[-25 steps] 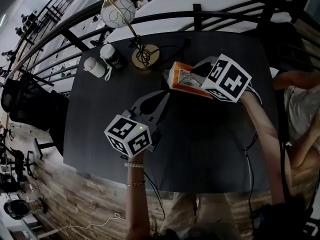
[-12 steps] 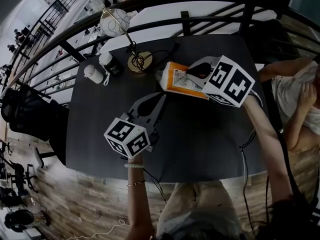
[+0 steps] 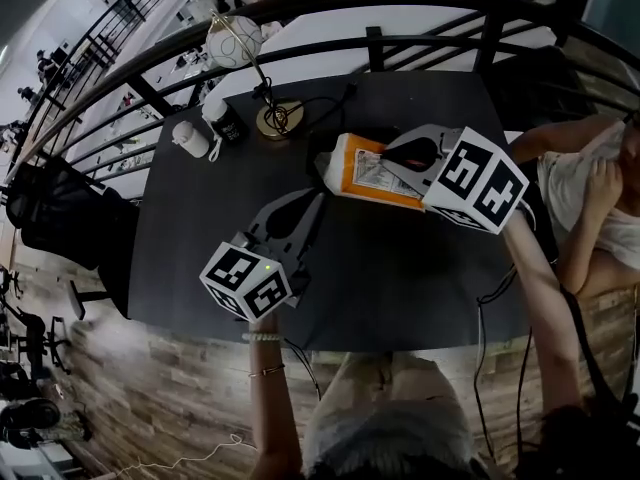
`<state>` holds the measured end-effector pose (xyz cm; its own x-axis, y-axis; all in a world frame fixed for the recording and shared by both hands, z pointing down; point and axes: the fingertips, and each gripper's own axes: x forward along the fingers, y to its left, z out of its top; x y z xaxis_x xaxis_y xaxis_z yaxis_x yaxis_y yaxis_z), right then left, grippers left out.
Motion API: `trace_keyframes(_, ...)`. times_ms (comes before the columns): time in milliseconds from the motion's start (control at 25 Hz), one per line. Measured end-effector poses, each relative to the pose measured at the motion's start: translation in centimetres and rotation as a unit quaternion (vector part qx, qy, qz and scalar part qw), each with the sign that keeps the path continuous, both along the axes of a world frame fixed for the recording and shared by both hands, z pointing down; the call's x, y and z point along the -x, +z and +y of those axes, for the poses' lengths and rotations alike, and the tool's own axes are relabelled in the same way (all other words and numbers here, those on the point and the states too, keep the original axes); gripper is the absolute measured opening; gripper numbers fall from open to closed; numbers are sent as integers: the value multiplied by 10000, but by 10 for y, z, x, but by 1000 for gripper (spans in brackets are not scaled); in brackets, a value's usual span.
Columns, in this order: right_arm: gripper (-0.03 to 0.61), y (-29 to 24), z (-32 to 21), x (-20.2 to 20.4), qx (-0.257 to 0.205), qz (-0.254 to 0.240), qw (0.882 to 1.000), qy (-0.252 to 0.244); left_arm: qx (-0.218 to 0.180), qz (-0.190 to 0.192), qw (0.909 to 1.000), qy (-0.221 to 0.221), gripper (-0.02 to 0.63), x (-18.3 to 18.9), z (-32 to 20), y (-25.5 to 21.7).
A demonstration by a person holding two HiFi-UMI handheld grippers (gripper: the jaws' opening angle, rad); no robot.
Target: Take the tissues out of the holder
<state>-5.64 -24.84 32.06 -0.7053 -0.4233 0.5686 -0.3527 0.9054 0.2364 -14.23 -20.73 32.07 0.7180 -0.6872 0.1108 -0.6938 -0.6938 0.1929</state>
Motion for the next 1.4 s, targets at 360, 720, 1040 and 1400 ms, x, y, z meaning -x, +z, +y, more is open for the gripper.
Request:
trace_keyframes(360,12,29,31,-20,299,-108,9988,-380,165,-45,9991,-388,8,-18,25,19)
trace_keyframes(720,12,95,53,-22,711,-20,9954,-645,544,-174,9975,-411,8,-33,45,67)
trace_keyframes(1040,12,134,63,-20,1031,30,9921,-710,743,-259,9964,-329,8,-34,53,90)
trace_keyframes(1400,12,162,60,-12,1174,105,9910,-638,883,-256,9952,-349,8,-28,53,113)
